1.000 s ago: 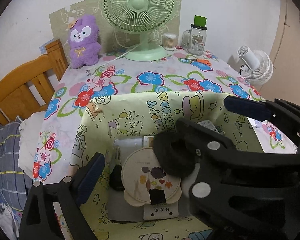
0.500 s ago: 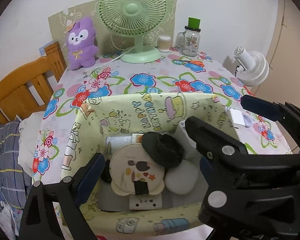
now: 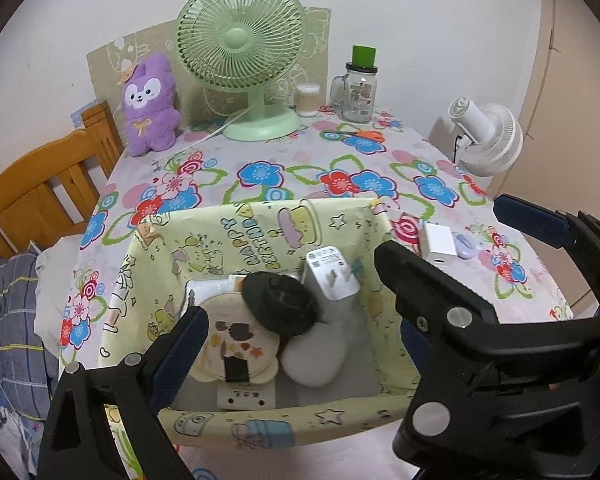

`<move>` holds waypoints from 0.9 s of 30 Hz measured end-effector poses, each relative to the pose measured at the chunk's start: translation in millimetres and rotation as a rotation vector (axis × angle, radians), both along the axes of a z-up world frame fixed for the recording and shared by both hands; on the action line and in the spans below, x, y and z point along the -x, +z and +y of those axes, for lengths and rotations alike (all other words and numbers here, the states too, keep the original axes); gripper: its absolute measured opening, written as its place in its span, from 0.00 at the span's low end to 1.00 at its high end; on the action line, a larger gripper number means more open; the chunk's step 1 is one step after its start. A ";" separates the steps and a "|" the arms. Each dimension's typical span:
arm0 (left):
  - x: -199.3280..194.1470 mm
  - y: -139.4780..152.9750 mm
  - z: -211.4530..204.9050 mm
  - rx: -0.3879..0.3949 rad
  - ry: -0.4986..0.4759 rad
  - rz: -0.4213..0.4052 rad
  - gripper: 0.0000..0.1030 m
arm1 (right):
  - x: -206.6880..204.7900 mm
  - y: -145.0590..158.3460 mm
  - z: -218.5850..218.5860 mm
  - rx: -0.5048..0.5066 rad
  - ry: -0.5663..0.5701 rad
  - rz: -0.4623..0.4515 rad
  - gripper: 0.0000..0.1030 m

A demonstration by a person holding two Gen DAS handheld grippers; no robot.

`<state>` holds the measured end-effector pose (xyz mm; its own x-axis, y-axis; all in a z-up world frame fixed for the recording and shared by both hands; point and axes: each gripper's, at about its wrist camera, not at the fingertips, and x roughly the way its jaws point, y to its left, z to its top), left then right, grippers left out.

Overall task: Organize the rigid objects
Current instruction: 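Lower the white disc with the left tool while the right tool lowers the black lid into the box, then move both tools back from the box toward the white cube and lavender device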

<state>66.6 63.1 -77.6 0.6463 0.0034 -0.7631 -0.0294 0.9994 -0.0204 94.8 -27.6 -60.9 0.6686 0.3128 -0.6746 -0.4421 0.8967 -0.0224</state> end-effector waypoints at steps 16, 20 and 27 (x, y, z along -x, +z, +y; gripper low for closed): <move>8.4 15.0 -25.9 -0.002 -0.031 -0.041 0.99 | 10.8 15.3 -29.2 -0.025 -0.033 -0.024 0.96; 10.1 18.5 -31.5 0.000 -0.034 -0.052 1.00 | 12.5 19.3 -37.3 -0.033 -0.044 -0.030 0.96; 11.0 22.7 -44.9 0.010 -0.053 -0.059 1.00 | 15.3 24.8 -51.8 -0.040 -0.057 -0.034 0.96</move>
